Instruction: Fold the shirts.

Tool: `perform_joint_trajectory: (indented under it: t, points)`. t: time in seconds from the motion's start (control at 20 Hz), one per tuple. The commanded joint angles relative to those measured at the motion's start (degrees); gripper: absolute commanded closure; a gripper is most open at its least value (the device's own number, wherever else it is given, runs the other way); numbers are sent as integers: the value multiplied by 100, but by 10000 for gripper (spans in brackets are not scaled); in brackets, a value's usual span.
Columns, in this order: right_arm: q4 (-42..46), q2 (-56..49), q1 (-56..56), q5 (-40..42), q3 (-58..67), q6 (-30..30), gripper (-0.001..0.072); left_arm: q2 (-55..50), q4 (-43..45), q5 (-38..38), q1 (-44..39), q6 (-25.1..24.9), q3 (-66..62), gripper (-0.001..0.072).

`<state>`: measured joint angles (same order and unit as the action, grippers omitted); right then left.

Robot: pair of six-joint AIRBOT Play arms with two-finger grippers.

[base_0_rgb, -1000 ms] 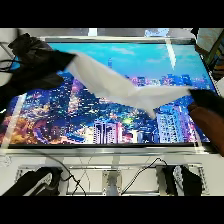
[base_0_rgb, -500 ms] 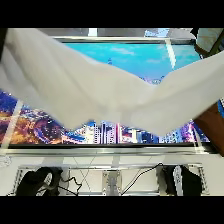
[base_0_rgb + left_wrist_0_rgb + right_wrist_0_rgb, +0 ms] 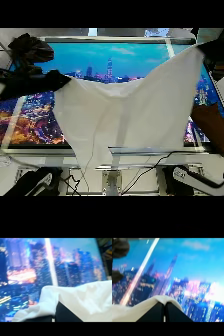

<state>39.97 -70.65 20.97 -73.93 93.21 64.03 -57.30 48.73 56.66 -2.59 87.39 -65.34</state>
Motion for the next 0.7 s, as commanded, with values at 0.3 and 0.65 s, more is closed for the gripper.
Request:
perform_joint_trajectory:
  t: [0.3,0.65]
  points:
    - [1834,-2686,-1523,2907,74,817,338,-3670,-3582,-1587,529,-1926,-1705,43]
    - [4113,-2374,-319,295,142,1056,338,-3163,0,929,1523,-931,-2472,126]
